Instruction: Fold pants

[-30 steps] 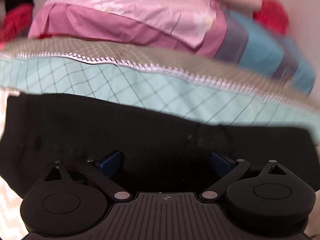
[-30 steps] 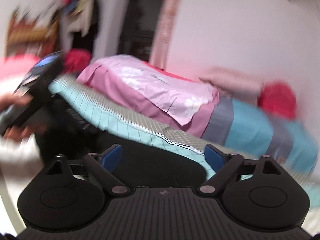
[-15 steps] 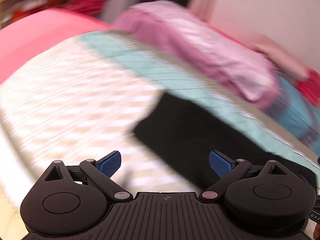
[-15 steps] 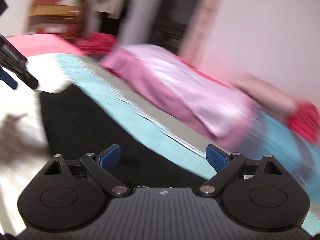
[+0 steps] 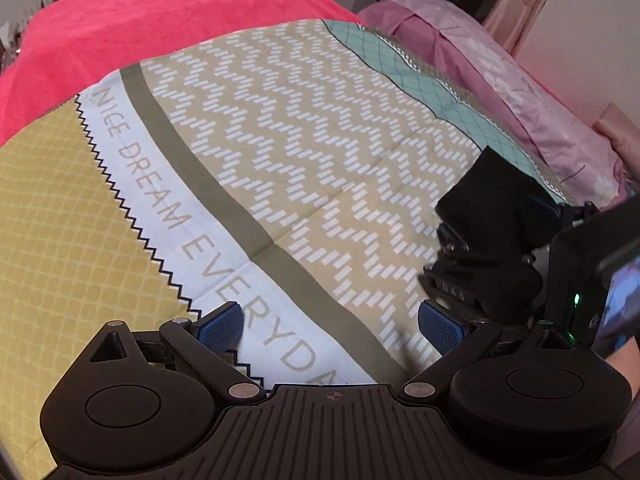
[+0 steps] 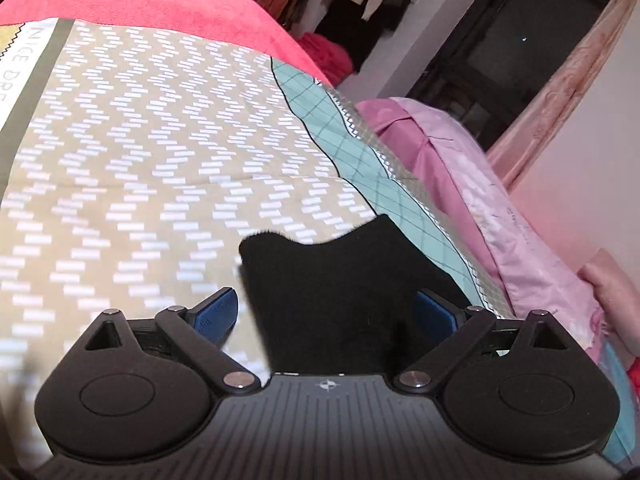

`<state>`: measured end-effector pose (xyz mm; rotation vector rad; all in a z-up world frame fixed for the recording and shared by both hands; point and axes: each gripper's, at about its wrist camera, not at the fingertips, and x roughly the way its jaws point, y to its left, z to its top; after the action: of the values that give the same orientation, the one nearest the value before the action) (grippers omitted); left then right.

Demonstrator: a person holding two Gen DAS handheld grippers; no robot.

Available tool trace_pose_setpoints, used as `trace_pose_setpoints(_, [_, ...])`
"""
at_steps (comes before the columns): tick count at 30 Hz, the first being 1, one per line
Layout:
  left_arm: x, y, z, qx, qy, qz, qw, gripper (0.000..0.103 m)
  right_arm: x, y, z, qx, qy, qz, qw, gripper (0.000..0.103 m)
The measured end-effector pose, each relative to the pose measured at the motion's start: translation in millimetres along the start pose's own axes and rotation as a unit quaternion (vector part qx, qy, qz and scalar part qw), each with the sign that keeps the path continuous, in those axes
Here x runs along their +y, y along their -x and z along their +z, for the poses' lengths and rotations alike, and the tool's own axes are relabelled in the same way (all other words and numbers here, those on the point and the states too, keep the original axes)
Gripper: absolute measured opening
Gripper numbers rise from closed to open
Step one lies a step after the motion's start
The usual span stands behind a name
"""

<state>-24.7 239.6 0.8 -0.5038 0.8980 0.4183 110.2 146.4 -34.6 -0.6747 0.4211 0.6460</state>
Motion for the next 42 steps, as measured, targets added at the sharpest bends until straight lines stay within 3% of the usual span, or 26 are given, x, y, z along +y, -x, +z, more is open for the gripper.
trace_pose_setpoints(2, [-3, -2, -3, 0.001, -0.005, -0.002, 1.0000, 0.103, -21, -8, 7, 0.031, -0.051, 0.067, 0.996, 0.019])
trace_pose_setpoints(3, [-7, -4, -5, 0.002, -0.008, -0.004, 1.0000, 0.103, -34, -8, 9, 0.036, -0.082, 0.080, 0.993, 0.017])
trace_pose_setpoints(6, [-27, -12, -6, 0.012, -0.024, -0.023, 0.9994, 0.103, -89, 10, 14, 0.029, -0.188, 0.134, 0.973, 0.017])
trace_pose_setpoints(9, [-61, -23, -5, 0.023, -0.044, -0.065, 0.9966, 0.103, -150, 30, 12, 0.023, -0.302, 0.187, 0.935, 0.017])
trace_pose_setpoints(15, [-148, -27, -13, 0.011, -0.121, -0.130, 0.9841, 0.103, -239, 86, -19, -0.016, -0.441, 0.218, 0.871, 0.017])
trace_pose_setpoints(17, [-170, -23, -22, 0.004, -0.144, -0.144, 0.9791, 0.103, -254, 103, -36, -0.030, -0.457, 0.207, 0.865, 0.017])
trace_pose_setpoints(22, [-214, -28, -46, 0.003, -0.183, -0.139, 0.9732, 0.103, -270, 123, -65, -0.058, -0.462, 0.191, 0.864, 0.017])
trace_pose_setpoints(29, [-253, -64, -44, -0.003, -0.180, -0.087, 0.9799, 0.103, -287, 154, -102, -0.088, -0.463, 0.157, 0.868, 0.016])
trace_pose_setpoints(30, [-256, -70, -45, 0.004, -0.189, -0.075, 0.9790, 0.103, -293, 162, -112, -0.096, -0.471, 0.149, 0.864, 0.016])
trace_pose_setpoints(32, [-257, -73, -51, 0.021, -0.201, -0.090, 0.9752, 0.103, -308, 183, -141, -0.115, -0.495, 0.129, 0.852, 0.016])
trace_pose_setpoints(34, [-257, -68, -58, 0.028, -0.212, -0.115, 0.9700, 0.103, -320, 202, -182, -0.124, -0.526, 0.096, 0.836, 0.016])
trace_pose_setpoints(37, [-262, -60, -66, 0.030, -0.250, -0.165, 0.9535, 0.103, -328, 226, -256, -0.104, -0.582, 0.030, 0.806, 0.016])
trace_pose_setpoints(40, [-272, -57, -73, 0.066, -0.293, -0.217, 0.9286, 0.103, -317, 213, -322, 0.009, -0.621, -0.014, 0.784, 0.017])
trace_pose_setpoints(41, [-274, -55, -78, 0.074, -0.310, -0.224, 0.9208, 0.103, -310, 208, -336, 0.034, -0.625, -0.009, 0.780, 0.018])
trace_pose_setpoints(42, [-275, -53, -82, 0.076, -0.326, -0.228, 0.9142, 0.103, -305, 208, -343, 0.031, -0.628, -0.001, 0.778, 0.019])
